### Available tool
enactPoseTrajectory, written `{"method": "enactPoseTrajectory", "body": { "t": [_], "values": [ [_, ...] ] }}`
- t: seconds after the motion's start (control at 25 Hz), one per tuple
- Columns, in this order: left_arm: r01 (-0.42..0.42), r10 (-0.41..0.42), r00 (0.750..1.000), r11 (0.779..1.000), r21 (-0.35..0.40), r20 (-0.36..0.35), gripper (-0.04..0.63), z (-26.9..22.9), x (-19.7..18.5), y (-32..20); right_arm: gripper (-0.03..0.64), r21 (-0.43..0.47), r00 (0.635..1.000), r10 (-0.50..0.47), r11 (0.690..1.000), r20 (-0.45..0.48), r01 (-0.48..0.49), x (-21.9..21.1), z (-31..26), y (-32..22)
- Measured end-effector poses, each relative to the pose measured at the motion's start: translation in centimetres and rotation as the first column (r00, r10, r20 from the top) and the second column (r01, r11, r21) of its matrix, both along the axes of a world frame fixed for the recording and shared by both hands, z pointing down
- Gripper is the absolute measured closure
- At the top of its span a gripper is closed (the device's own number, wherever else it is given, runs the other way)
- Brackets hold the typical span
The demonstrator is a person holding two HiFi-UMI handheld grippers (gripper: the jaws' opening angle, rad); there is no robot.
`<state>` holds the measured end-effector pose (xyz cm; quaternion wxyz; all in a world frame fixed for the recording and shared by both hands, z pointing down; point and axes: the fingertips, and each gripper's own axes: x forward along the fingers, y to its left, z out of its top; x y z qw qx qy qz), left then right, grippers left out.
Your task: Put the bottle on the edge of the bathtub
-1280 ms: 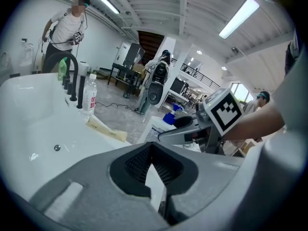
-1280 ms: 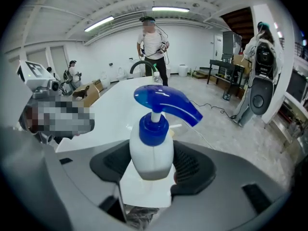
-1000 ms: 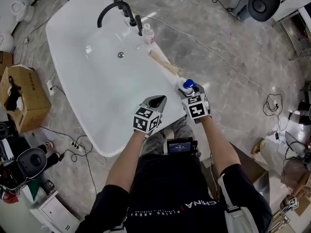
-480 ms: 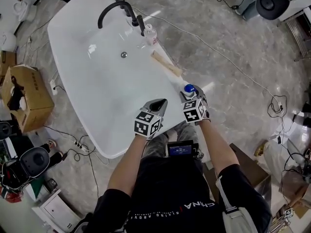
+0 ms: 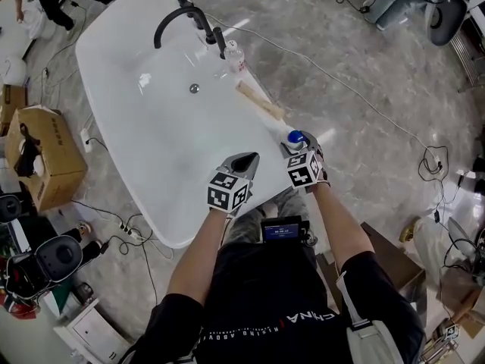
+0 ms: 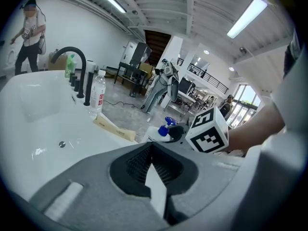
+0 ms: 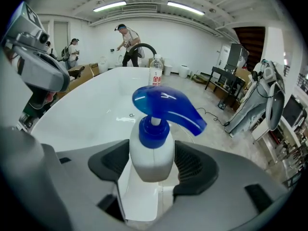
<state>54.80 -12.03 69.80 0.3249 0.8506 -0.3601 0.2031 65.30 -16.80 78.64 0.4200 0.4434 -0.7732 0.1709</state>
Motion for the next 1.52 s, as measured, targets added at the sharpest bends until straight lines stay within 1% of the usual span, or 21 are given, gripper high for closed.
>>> {"method": "enactPoseTrajectory", "body": {
  "t": [0.12, 0.24, 0.56, 0.8, 1.0, 1.04, 1.16, 1.24, 1.32, 1.36, 1.4, 1.52],
  "values": [
    [0.002, -0.002, 1.000, 1.000, 0.000, -0.001, 0.586, -0.2, -0.4, -0.1, 0.288, -0.027, 1.000, -0.011, 1.000, 0.017, 0.012, -0.3, 0.0, 0.0],
    [0.002, -0.002, 1.000, 1.000, 0.001, -0.001, 0.586, -0.7, -0.6, 0.0, 0.270, -0.029, 1.000, -0.007, 1.000, 0.022, 0.008, -0.2, -0.6, 0.0],
    [-0.003, 0.003, 1.000, 1.000, 0.018, 0.006, 0.586, -2.4, -2.0, 0.4, 0.265, -0.061, 0.999, 0.019, 0.998, 0.044, -0.017, 1.0, -3.0, 1.2],
    [-0.024, 0.024, 1.000, 0.999, 0.039, 0.003, 0.586, -4.2, -2.1, 1.1, 0.265, -0.085, 0.990, 0.075, 0.994, 0.116, -0.066, 1.9, -6.4, 2.8],
    [-0.035, 0.036, 0.999, 0.997, 0.062, -0.018, 0.586, -5.3, -1.9, 2.0, 0.267, -0.089, 0.970, 0.149, 0.987, 0.193, -0.134, 3.1, -9.5, 5.2],
    [-0.034, 0.036, 0.999, 0.997, 0.064, -0.023, 0.586, -5.3, -1.9, 2.2, 0.275, -0.092, 0.964, 0.164, 0.985, 0.209, -0.147, 3.2, -10.0, 5.7],
    [-0.042, 0.045, 0.998, 0.997, 0.066, -0.039, 0.586, -5.3, -1.7, 2.6, 0.363, -0.111, 0.946, 0.205, 0.977, 0.251, -0.182, 3.3, -11.0, 6.8],
    [-0.064, 0.067, 0.997, 0.996, 0.069, -0.043, 0.586, -5.3, -1.1, 3.1, 0.424, -0.122, 0.935, 0.222, 0.973, 0.277, -0.195, 3.3, -11.7, 7.6],
    [-0.095, 0.098, 0.994, 0.993, 0.076, -0.043, 0.586, -5.3, -0.3, 3.8, 0.517, -0.111, 0.930, 0.233, 0.972, 0.285, -0.209, 3.7, -12.5, 8.3],
    [-0.111, 0.114, 0.993, 0.991, 0.079, -0.043, 0.586, -5.3, 0.2, 4.2, 0.573, -0.102, 0.930, 0.232, 0.972, 0.285, -0.212, 3.8, -12.8, 8.7],
    [-0.125, 0.129, 0.991, 0.989, 0.083, -0.043, 0.586, -5.3, 0.5, 4.5, 0.605, -0.094, 0.931, 0.226, 0.974, 0.285, -0.207, 3.8, -13.1, 9.0],
    [-0.160, 0.164, 0.985, 0.983, 0.095, -0.043, 0.586, -5.5, 1.4, 5.2, 0.607, -0.074, 0.941, 0.189, 0.982, 0.281, -0.175, 3.3, -13.9, 9.8]
  ]
}}
